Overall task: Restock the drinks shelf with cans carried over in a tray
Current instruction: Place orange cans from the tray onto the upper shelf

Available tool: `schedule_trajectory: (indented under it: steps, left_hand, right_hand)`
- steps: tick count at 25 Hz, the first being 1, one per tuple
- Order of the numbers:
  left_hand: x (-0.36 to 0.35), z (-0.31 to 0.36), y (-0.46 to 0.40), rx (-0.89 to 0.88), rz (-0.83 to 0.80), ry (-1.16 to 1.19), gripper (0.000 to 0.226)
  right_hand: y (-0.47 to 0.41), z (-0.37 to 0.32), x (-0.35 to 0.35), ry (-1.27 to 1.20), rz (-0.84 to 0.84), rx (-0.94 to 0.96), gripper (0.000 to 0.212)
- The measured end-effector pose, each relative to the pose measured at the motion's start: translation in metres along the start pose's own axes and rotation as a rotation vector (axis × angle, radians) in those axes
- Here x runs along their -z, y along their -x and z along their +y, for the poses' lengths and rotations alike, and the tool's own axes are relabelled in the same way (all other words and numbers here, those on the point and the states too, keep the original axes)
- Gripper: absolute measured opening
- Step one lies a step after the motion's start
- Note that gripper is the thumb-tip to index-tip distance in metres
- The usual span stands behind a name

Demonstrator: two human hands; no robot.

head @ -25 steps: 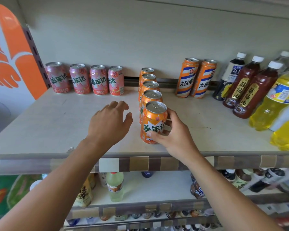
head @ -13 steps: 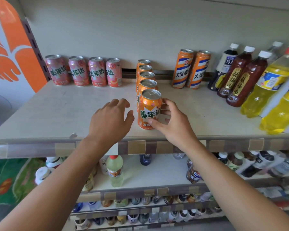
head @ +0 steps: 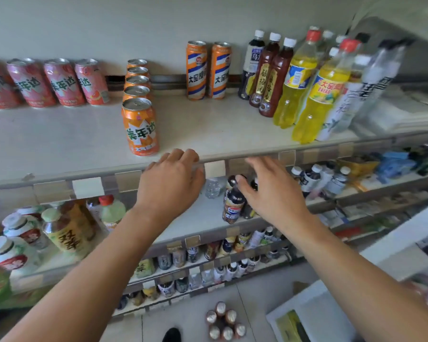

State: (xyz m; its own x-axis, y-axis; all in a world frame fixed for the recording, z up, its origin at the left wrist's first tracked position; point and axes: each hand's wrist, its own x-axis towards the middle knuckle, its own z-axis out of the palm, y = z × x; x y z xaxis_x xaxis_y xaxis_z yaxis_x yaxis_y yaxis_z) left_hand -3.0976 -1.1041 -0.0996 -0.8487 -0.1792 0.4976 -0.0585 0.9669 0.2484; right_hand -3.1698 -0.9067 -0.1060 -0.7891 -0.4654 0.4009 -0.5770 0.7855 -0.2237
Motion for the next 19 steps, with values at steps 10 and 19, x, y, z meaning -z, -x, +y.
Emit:
schedule_trajectory:
  steps: [10,19]
  left_hand:
    - [-0.093,0.175,0.044,-0.363,-0.229,0.255,0.028]
    - [-0.143,0.304,0.080,-0.660,-0.397,0.425,0.030]
  right_hand:
    - [0.164,0.127,0.034,0.175,-0.096,-0.379,0.037]
    - [0.287,0.202,0.071,0.264,-0.127,-0.817,0.041]
